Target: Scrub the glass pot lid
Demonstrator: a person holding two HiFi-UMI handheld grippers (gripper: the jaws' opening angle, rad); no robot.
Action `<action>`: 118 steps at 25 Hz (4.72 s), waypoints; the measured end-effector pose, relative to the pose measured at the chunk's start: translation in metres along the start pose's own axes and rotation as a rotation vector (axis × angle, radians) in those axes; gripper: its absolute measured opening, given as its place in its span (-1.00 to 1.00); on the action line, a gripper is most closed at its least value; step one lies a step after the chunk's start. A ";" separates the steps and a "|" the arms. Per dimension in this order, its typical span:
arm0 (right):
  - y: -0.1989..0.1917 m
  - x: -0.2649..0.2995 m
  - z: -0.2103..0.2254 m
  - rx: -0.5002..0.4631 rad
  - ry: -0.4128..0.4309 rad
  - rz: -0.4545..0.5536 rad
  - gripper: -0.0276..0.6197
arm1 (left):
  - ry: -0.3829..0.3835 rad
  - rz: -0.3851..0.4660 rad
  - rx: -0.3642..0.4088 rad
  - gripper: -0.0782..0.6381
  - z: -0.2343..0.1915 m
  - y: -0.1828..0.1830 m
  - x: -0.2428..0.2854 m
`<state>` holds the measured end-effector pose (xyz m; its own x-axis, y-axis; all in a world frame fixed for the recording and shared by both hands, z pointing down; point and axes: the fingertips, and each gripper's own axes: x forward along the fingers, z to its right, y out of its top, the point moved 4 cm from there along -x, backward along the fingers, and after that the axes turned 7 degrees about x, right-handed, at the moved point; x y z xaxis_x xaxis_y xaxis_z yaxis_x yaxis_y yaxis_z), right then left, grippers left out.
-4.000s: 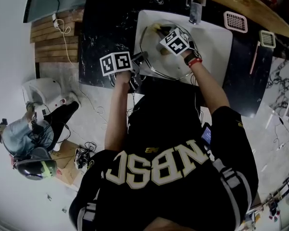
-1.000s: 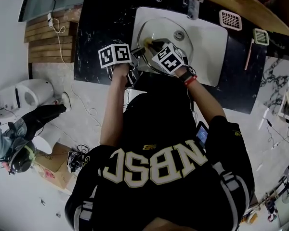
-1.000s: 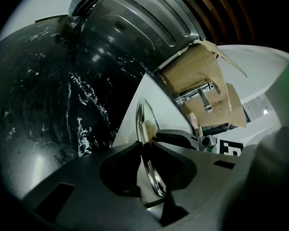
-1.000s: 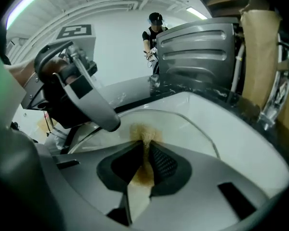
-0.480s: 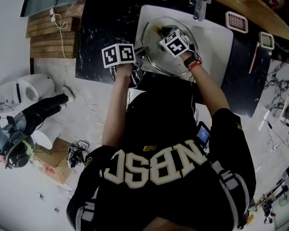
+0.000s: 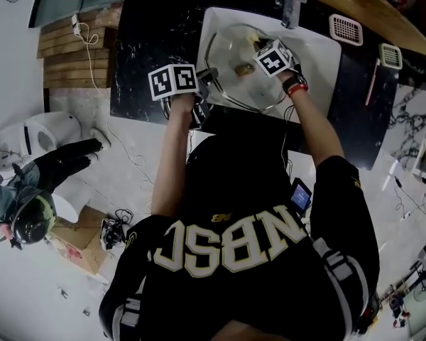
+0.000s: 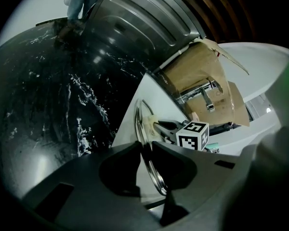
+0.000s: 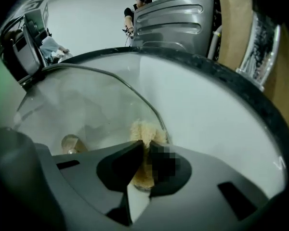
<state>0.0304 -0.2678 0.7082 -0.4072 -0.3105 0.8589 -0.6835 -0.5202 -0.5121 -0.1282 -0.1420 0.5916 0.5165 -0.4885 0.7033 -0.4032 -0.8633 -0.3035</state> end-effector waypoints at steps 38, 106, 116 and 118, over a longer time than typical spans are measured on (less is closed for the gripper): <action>-0.024 -0.101 -0.131 -0.059 0.404 -0.053 -0.75 | -0.003 -0.011 0.002 -0.55 0.000 0.000 0.000; 0.010 -0.058 -0.100 0.032 0.241 0.078 -0.74 | -0.003 -0.021 0.008 -0.55 0.000 0.000 0.001; 0.007 -0.024 -0.047 0.043 0.130 0.106 -0.74 | 0.008 -0.039 0.016 -0.54 0.002 0.000 0.002; -0.004 -0.023 -0.035 0.061 0.111 0.075 -0.74 | 0.004 -0.037 0.017 -0.54 0.002 0.000 0.002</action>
<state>0.0210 -0.2312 0.6906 -0.5225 -0.2626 0.8112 -0.6117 -0.5474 -0.5711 -0.1254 -0.1430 0.5924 0.5279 -0.4557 0.7167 -0.3712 -0.8828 -0.2879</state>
